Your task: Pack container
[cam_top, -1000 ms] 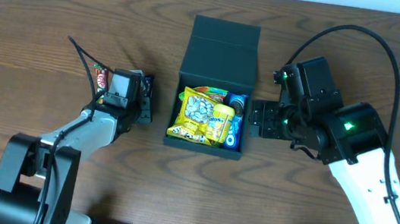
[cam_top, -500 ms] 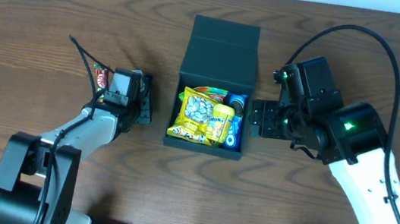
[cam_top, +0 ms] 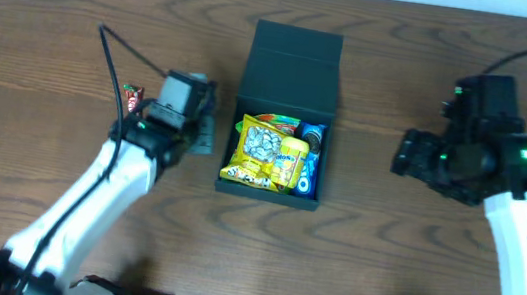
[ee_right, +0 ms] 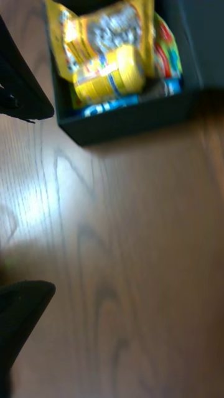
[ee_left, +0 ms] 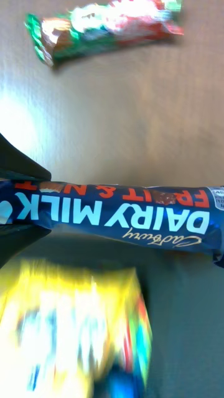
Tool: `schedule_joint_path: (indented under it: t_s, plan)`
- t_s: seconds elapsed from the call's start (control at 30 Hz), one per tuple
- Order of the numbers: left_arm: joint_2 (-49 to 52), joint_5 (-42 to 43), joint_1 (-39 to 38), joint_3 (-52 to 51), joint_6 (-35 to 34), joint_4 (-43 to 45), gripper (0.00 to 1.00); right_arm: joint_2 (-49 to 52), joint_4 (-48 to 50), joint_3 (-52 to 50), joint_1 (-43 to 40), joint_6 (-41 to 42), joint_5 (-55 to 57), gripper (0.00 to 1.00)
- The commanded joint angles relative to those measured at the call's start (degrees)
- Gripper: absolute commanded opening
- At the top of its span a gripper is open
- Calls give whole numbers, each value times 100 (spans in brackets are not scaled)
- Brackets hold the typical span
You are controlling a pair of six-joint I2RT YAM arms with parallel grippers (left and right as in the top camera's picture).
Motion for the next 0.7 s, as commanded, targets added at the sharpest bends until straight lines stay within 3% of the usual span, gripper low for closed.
schedule_joint_path:
  t_s: [0.0,0.17,0.4,0.63,0.67]
  plan:
    - [-295,-420,-671,98,-595,11,6,-76,-111,15,-409,4,68,82]
    - [-133,-404,-1631,98,-1781,210,6,-131,-186,15,-844,-44,57,81]
    - [581,-448,-2623,98,-2194,1290,6,-369,-210,15,-1128,-278,15,82]
    - [1154,-162,-2710,98,-2520,1915,6,-564,-236,15,-1161,-387,20,86]
    - [1191,-146,-2710,98,-2573,1963,11,-564,-234,15,-1161,-391,20,86]
